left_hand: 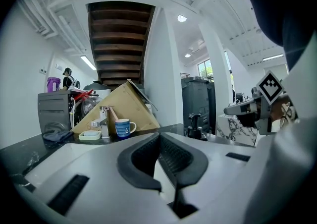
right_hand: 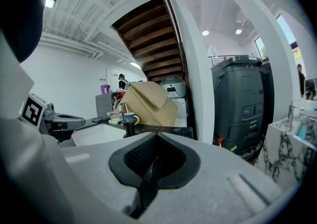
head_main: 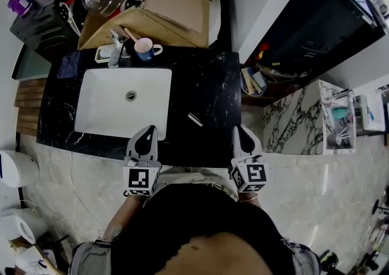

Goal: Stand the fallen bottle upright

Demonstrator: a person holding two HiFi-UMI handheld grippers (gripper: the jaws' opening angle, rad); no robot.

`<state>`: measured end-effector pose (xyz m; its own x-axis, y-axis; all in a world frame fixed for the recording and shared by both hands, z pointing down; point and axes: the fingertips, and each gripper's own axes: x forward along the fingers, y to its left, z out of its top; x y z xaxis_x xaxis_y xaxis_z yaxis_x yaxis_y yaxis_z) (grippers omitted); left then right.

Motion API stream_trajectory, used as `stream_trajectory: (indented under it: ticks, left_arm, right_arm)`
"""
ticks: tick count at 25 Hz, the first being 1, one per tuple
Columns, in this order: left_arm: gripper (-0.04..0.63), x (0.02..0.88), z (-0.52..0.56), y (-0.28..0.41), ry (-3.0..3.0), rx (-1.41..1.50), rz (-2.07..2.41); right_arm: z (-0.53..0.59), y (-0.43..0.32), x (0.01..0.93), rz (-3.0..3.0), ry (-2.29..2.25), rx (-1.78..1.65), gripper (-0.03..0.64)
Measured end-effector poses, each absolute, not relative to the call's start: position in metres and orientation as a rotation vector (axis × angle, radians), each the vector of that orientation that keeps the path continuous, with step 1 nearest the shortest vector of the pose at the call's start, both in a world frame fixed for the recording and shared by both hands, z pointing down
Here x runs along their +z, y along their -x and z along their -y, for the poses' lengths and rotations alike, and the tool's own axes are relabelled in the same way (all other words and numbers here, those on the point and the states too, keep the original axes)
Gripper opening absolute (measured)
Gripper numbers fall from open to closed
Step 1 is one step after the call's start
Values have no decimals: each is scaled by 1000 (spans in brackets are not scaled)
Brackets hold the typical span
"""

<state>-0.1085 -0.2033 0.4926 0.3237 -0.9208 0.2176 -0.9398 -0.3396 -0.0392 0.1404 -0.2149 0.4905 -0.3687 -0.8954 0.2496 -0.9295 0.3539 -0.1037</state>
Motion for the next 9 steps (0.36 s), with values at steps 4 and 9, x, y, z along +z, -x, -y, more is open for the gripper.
stream_trajectory:
  ticks: [4,9]
  left_arm:
    - [5,498,200,107,-2469,349,1734]
    - [5,486,205,100,-2488,260,1733]
  right_arm:
    - [217,-141,489,2464,-1672,338,-3]
    - [220,-136,482,2484,-1646,315,-3]
